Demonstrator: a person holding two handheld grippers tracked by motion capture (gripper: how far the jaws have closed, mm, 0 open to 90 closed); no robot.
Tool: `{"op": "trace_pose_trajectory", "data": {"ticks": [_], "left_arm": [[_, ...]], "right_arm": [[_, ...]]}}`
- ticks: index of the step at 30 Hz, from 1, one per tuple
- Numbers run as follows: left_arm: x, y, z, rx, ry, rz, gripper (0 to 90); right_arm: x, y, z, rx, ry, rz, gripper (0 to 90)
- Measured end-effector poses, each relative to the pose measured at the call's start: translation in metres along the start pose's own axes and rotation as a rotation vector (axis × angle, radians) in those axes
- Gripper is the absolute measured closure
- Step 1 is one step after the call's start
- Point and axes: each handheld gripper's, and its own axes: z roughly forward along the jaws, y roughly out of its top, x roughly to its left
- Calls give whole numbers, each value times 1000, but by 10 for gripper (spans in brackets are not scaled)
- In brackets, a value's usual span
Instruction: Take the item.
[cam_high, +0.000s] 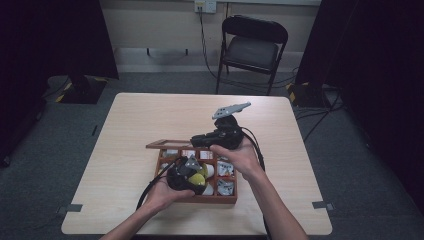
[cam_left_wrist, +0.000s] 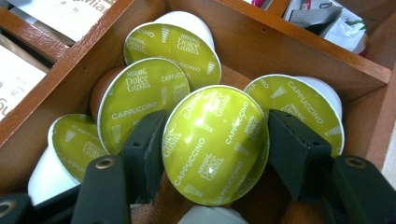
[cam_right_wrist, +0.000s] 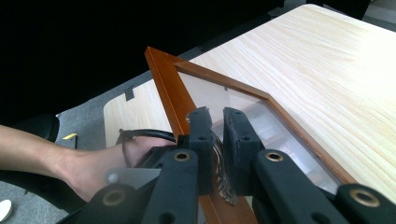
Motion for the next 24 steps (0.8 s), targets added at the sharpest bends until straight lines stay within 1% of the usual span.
{"op": "trace_pose_trajectory", "data": {"ticks": [1, 2, 4, 5, 6, 10, 12, 14, 18, 19, 21, 22, 24], "left_arm": [[-1, 0, 0, -9, -4, -8, 397], [-1, 0, 0, -4, -3, 0, 398], [0, 0, -1, -5, -11, -6, 400], [0, -1, 0, -18, -18, -24, 401], [0, -1, 0, -23, -20, -29, 402], [0, -1, -1, -31, -26, -27, 404], [1, -2, -3, -16, -18, -5, 404], [2, -2, -4, -22, -12, -3, 405], [2, -2, -5, -26, -15, -2, 405], [0, -2, -6, -35, -11, -11, 405], [0, -2, -7, -39, -15, -9, 405], [0, -2, -8, -40, -9, 1, 405], [-2, -2, -9, -46, -9, -3, 405]], "right_arm": [[0, 0, 0, 0, 0, 0, 822], [0, 0, 0, 0, 0, 1, 822], [0, 0, 0, 0, 0, 0, 822], [0, 0, 0, 0, 0, 1, 822], [0, 0, 0, 0, 0, 0, 822], [0, 0, 0, 0, 0, 0, 822], [0, 0, 0, 0, 1, 0, 823], [0, 0, 0, 1, 1, 0, 822], [0, 0, 0, 0, 1, 0, 823], [0, 0, 0, 1, 0, 0, 822], [0, 0, 0, 0, 0, 0, 822], [0, 0, 0, 0, 0, 0, 823], [0, 0, 0, 0, 0, -1, 822]]}}
